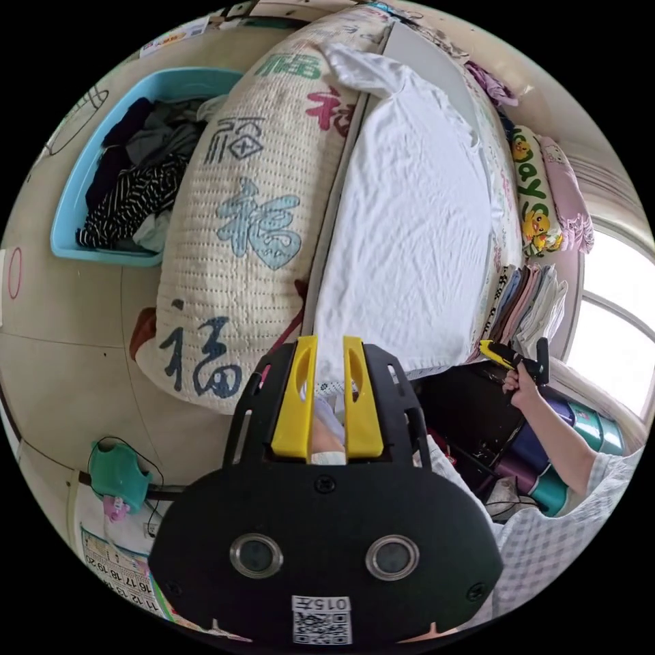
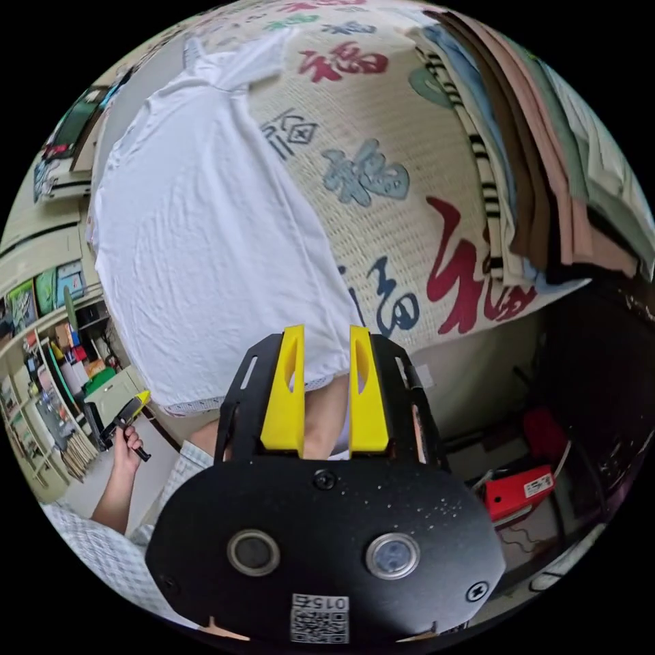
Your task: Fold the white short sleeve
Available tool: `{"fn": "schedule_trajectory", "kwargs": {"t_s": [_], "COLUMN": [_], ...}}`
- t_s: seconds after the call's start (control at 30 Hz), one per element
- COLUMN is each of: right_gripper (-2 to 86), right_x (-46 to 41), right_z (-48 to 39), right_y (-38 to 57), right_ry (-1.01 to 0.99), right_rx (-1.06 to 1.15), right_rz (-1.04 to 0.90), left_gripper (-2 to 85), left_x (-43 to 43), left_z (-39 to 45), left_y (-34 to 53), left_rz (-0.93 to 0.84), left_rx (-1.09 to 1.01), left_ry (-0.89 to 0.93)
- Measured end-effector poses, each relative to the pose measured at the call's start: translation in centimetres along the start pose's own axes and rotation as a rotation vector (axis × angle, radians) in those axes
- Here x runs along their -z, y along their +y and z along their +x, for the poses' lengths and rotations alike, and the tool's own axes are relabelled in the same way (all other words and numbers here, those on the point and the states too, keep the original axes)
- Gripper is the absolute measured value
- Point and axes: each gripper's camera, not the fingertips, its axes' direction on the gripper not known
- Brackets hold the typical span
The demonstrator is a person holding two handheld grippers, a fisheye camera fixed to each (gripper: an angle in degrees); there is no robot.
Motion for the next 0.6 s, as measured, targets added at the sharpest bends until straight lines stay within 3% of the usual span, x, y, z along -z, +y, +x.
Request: {"fn": "schedule_trajectory", "kwargs": {"t_s": [0.27,0.43,0.6], "right_gripper": [-0.1,0.3,4.3], "right_x": [-3.9,-6.0,-7.0], "right_z": [-1.9,-2.5,-0.9], "right_y": [2.3,4.3,7.4], "right_ry": [0.025,0.046,-0.037], "right_rx": [0.004,0.048,0.091], "right_rz": [-0.115,-0.156,-0.165], "left_gripper": [-0.4,-0.2,1.4], "left_x": [0.1,-0.7,-0.7], "left_z": [3.0,5.4,6.8], "left_y": [-1.1,-3.0,-4.8], "left_rz": [-0.018,-0.069,-0.204], "left_rx": [-0.026,-0.006,0.027], "left_ry": [-0.115,-0.256,-0.272]}}
